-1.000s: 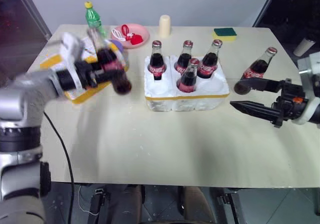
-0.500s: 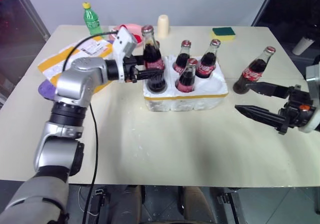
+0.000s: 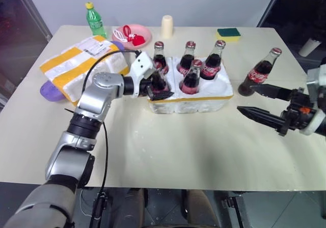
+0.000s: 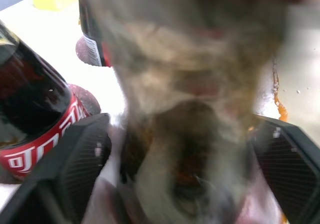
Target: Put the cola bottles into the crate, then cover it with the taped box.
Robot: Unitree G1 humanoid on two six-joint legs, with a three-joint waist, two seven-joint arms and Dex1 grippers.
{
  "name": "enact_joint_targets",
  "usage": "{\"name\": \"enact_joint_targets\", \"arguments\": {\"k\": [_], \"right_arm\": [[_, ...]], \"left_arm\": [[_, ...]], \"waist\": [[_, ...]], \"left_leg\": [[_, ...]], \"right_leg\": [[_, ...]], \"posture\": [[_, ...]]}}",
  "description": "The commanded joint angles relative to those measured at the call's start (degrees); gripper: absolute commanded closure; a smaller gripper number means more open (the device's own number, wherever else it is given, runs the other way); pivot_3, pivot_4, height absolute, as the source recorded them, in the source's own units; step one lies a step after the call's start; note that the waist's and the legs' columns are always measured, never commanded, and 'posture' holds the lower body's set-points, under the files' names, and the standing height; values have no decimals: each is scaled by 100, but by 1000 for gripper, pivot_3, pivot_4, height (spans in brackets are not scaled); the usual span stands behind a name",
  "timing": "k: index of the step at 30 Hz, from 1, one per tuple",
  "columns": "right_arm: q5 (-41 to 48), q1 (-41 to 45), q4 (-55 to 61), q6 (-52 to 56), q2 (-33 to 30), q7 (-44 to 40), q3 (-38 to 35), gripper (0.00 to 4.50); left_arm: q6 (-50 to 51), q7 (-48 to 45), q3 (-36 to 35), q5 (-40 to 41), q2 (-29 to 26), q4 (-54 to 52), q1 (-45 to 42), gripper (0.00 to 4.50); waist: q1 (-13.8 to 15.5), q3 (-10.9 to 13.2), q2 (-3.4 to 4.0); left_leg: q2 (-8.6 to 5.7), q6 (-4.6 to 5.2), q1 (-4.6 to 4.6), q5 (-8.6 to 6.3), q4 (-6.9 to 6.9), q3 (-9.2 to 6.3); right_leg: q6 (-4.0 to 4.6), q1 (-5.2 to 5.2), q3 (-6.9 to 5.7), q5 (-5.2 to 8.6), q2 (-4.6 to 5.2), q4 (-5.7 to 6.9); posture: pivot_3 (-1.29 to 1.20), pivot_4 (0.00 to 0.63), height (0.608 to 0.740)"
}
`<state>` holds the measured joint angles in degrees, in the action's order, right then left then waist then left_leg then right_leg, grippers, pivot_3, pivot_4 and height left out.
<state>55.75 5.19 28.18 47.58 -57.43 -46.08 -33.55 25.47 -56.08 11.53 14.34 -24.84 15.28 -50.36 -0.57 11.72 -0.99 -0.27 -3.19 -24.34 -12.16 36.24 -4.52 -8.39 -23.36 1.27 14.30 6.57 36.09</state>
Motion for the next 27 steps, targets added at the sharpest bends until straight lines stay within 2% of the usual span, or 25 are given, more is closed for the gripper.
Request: {"name": "enact_joint_targets", "arguments": {"k": [1, 4, 8, 13, 16, 21, 27], "right_arm": [[-375, 135, -122, -232, 89, 386, -46, 0], [-829, 43, -275, -380, 323, 928, -134, 0], [-1355, -280, -384, -652, 631, 1258, -208, 0], [-1581, -99, -799, -728, 1037, 1600, 49, 0], [-1727, 355, -1254, -805, 1219, 1759, 332, 0], [-2277, 1397, -2528, -1181, 1483, 1975, 860, 0], [-2910, 2415, -4235, -1899, 1593, 1798, 1327, 0]], "left_arm": [[234, -80, -407, 304, -204, -620, 46, 30], [1089, -432, -1064, 1221, -643, -1396, 108, 30], [2423, -840, -1864, 2610, -1377, -2224, 99, 30], [3553, -1331, -2330, 4023, -2185, -3023, 285, 30], [3396, -1213, -2133, 3937, -2295, -3430, 579, 30], [3071, -790, -1937, 3724, -2143, -3790, 983, 30], [2975, -345, -1885, 3774, -1976, -4015, 1077, 30]], "waist": [[-3, 0, 0], [-24, 1, -1], [-29, -4, 7], [-37, -4, 6], [-35, -5, 9], [-48, -4, 9], [-37, -4, 9]], "left_leg": [[0, 0, -1, 0, 1, 0], [1, 0, 0, 0, 0, 0], [3, 0, 2, 0, -7, -1], [2, 0, 10, 0, 0, 1], [2, 0, 31, 0, 0, 2], [3, -1, 66, 1, -6, 8], [2, -1, 65, 0, -16, 9]], "right_leg": [[0, 0, 0, 0, 0, 1], [0, -2, 0, 0, 0, 2], [2, -6, 0, 1, -2, 6], [1, 7, 2, 1, -1, 4], [18, 28, 3, 11, -1, 2], [24, 55, 11, 13, -2, 0], [12, 52, 11, 7, -2, -2]], "posture": [[0, 150, 739], [0, 150, 739], [0, 150, 739], [0, 150, 739], [0, 150, 739], [0, 150, 739], [0, 150, 739]]}}
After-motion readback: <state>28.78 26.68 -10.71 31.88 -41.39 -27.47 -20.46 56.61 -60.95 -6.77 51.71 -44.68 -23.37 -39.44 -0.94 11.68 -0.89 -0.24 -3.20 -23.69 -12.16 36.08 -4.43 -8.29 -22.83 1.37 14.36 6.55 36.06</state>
